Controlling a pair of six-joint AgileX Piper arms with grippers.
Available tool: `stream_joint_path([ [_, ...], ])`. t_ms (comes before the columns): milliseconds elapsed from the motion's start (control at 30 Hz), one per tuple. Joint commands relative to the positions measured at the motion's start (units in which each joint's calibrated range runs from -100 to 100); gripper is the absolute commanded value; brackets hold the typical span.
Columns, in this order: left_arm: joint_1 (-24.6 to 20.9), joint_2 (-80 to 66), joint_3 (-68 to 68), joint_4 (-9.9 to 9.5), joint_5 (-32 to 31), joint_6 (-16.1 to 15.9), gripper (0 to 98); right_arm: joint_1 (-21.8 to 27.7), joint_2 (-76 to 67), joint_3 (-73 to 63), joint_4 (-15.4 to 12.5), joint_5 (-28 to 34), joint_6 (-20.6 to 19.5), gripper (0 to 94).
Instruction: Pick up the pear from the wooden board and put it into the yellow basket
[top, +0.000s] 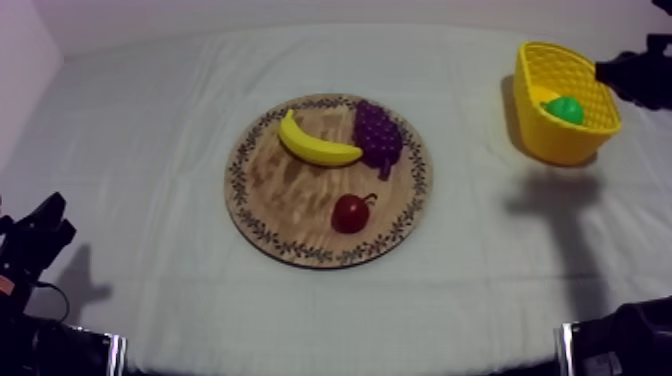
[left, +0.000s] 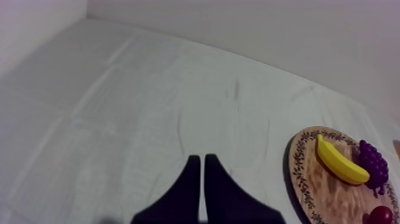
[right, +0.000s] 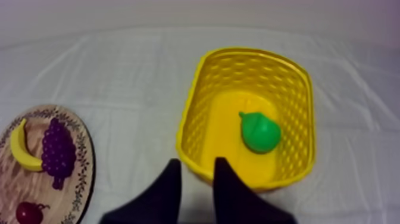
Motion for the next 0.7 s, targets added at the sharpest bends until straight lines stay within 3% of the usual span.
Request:
stream_joint_path([
  [0,0.0,0.0,-0.1,-0.01,0.0,0.0,0.1,0.7,-11.6,7.3,-1.1,0.0,1.5,5.3],
  [167,0.0,0.0,-0.1,-0.01,0.0,0.0,0.1,1.9,-21.5,15.9,-1.9,2.4,2.5,1.3],
  [533,0.0,0.0,-0.1,-0.01,0.0,0.0,0.1,-3.9,-40.7,29.8,4.5,8.6,-3.8,0.5],
  [667,0.0,0.0,-0.1,-0.01,0.0,0.0,0.1,-3.7,-46.5,36.2,4.6,8.8,-3.5,0.5],
])
